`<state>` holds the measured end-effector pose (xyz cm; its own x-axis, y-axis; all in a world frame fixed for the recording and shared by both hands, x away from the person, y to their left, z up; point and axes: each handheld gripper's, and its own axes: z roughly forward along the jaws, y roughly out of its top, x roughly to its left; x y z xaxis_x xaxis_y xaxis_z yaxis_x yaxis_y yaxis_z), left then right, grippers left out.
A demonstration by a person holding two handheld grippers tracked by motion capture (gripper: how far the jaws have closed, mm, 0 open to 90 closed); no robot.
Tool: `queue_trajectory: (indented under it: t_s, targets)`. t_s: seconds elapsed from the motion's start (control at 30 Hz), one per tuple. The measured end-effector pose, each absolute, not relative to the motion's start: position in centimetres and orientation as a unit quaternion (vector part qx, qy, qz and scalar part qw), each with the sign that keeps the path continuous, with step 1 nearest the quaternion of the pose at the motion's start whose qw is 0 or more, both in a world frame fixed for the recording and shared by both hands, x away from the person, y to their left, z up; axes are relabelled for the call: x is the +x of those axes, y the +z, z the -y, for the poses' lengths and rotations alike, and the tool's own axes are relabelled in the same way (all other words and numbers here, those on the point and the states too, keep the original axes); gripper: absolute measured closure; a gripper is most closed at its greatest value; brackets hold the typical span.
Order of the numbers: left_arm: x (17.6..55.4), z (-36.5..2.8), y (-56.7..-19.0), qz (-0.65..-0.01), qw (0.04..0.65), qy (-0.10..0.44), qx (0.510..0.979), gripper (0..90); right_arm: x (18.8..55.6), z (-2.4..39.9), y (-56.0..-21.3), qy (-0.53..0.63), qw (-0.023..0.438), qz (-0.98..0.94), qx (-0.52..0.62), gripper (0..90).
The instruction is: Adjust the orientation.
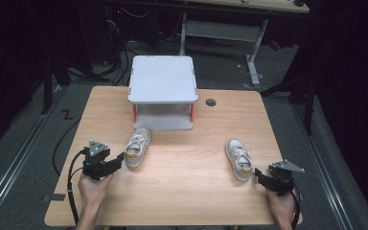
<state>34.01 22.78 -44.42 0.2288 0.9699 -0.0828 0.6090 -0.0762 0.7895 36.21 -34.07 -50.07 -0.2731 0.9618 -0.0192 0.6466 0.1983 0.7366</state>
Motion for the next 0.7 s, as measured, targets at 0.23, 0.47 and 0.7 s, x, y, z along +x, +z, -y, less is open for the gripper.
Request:
queue_trajectory:
  t_s: [0.23, 0.47, 0.7]
  targets:
    - [36.2, -21.4, -43.5, -0.556, 0.357, 0.250, 0.708, 44.5, 36.2, 34.1, -50.1, 0.316, 0.250, -0.733, 0.549, 38.0]
    - [38.1, -20.8, -43.9, -0.554, 0.327, 0.237, 0.728, 47.9, 36.2, 34.1, -50.1, 0.316, 0.250, -0.733, 0.549, 37.9]
    - [39.4, -20.5, -45.0, -0.557, 0.304, 0.225, 0.740, 50.9, 36.2, 34.1, -50.1, 0.316, 0.250, -0.733, 0.549, 37.8]
